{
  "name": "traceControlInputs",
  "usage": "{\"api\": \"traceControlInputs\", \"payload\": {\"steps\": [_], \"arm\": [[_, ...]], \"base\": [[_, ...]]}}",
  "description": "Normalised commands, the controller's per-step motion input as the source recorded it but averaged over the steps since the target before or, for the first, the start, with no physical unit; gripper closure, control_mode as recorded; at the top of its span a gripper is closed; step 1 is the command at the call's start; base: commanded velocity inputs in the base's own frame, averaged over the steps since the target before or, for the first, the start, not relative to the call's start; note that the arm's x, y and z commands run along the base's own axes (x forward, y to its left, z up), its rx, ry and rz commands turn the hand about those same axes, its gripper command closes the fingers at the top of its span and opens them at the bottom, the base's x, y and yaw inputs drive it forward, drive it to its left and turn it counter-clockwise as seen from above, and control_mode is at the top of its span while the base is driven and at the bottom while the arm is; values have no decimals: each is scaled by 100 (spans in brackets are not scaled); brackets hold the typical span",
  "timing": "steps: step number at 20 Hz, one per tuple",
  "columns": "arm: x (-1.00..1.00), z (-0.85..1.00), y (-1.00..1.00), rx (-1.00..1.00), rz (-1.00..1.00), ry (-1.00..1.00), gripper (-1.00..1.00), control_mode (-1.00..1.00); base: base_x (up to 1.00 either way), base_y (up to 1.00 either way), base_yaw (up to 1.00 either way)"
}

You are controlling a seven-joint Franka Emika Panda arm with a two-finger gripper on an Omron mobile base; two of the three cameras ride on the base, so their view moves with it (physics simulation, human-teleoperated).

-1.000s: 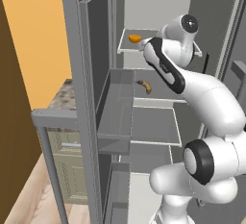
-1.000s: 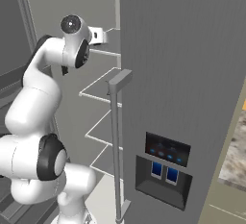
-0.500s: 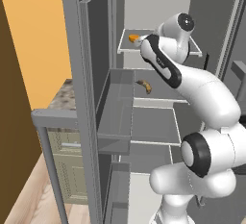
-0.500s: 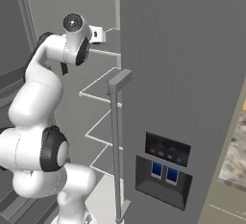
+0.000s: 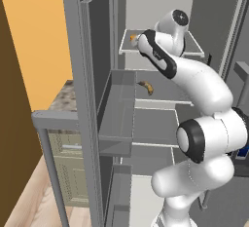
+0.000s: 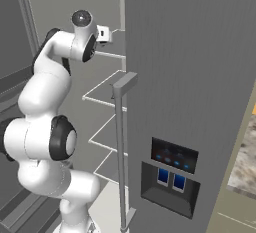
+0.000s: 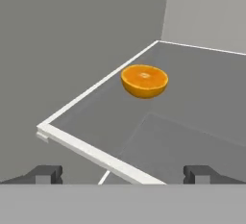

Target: Retrieve the orange and banana from the fridge and place them into the bowl on the dining table.

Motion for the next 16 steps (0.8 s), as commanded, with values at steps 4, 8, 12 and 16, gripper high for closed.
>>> {"api": "traceControlInputs", "payload": {"steps": [4, 8, 12, 16], "arm": [[34, 0, 2, 0, 2, 1, -100, -100], [33, 0, 5, 0, 1, 0, -100, -100], [28, 0, 1, 0, 0, 0, -100, -100], [29, 0, 0, 0, 0, 0, -100, -100]], "base": [[0, 0, 0], [0, 0, 0], [0, 0, 0], [0, 0, 0]]}}
